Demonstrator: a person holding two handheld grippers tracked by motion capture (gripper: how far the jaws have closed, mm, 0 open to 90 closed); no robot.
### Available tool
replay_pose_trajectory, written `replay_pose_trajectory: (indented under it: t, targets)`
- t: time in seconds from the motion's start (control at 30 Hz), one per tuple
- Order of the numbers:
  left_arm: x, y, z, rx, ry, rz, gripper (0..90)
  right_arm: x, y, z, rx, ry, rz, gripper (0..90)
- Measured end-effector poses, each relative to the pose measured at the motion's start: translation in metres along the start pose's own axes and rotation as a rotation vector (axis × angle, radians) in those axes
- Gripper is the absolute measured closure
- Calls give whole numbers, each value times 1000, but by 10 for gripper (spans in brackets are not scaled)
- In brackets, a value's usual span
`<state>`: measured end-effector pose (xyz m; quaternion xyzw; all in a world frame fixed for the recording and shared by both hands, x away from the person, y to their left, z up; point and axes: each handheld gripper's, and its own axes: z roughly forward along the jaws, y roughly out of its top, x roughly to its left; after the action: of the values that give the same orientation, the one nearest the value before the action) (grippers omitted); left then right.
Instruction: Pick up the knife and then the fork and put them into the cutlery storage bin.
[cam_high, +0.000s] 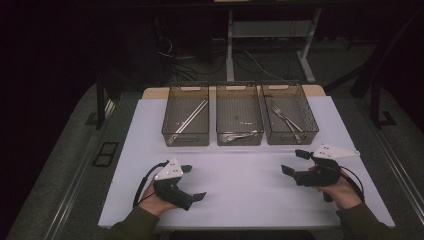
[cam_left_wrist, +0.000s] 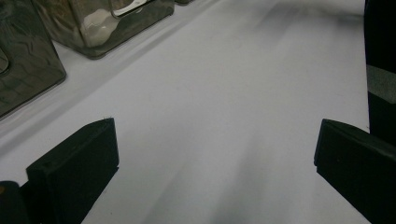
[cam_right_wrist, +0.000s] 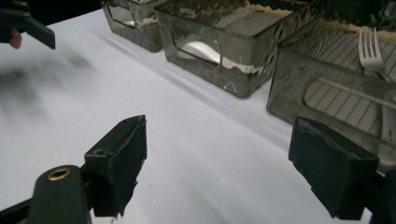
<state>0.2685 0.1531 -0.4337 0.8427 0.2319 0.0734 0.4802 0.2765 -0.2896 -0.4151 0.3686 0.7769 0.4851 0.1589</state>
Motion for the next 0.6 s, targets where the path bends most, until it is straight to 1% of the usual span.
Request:
replay_pose_trajectory:
  t: [0.17, 0.3, 0.4, 0.5, 0.53, 0.6]
  targets:
    - [0, 0, 0, -2, 1, -1, 0, 2, -9, -5, -15, 5, -3, 194]
    - [-1, 0, 0, -1, 1, 0, 0, 2, -16, -8, -29, 8, 11, 191]
    - [-1, 0, 0, -2, 1, -1, 0, 3, -21, -10, -23, 8, 16, 190]
    - [-1, 0, 0, -3, 1, -1, 0, 3, -27, -12, -16, 4, 2, 190]
    - [-1, 0, 0, -3, 1, -1, 0, 4, -28, -13, -14, 4, 7, 189]
    - [-1, 0, 0, -2, 1, -1, 0, 4, -32, -15, -21, 2, 6, 185]
